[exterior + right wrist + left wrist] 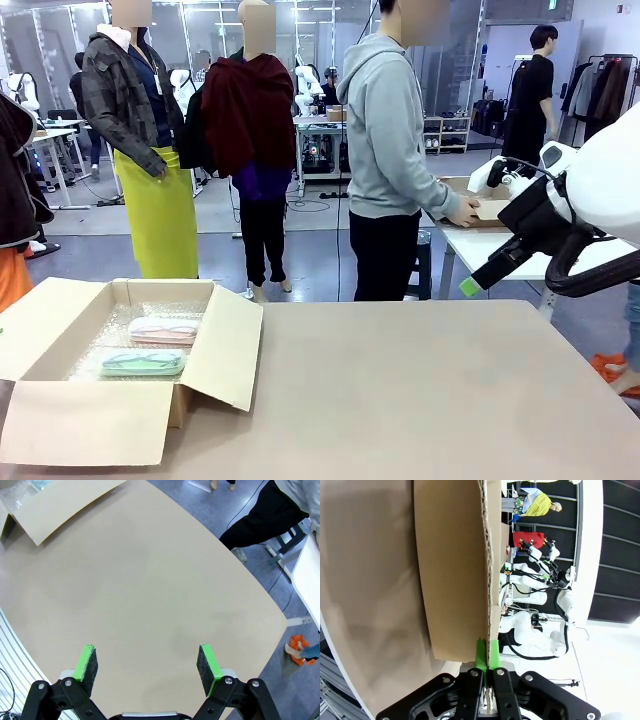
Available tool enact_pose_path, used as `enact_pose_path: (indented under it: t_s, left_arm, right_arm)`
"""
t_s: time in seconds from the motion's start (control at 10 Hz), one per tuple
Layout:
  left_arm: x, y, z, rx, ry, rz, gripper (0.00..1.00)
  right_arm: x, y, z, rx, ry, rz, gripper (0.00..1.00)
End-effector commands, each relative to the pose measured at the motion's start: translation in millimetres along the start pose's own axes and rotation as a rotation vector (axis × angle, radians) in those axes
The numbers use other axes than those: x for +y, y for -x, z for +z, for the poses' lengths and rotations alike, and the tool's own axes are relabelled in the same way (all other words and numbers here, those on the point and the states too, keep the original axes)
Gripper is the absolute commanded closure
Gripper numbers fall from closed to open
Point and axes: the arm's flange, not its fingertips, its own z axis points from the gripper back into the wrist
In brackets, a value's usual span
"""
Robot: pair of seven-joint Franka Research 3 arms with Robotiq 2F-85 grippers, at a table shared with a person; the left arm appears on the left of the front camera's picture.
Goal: Pack the glasses set securely to prepare it for shipping.
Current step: Position the Package Box on the left side of the table.
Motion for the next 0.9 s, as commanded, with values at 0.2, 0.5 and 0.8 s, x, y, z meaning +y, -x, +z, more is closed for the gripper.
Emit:
enact_pose_path:
  t_s: [0.2,0.5,0.8]
  left_arm:
    - [0,0,0,0.000,0.000,0.000,0.97]
    - [-17,6,8,-0.014,-0.065,-0.058,0.34]
    - [-91,14,23,-0.005,-0.258,-0.156,0.01]
  right_arm:
    - [5,0,-2,-0.003,0.014,-0.022,0.00]
    - [5,0,-2,-0.003,0.014,-0.022,0.00]
    - [5,0,-2,-0.003,0.014,-0.022,0.00]
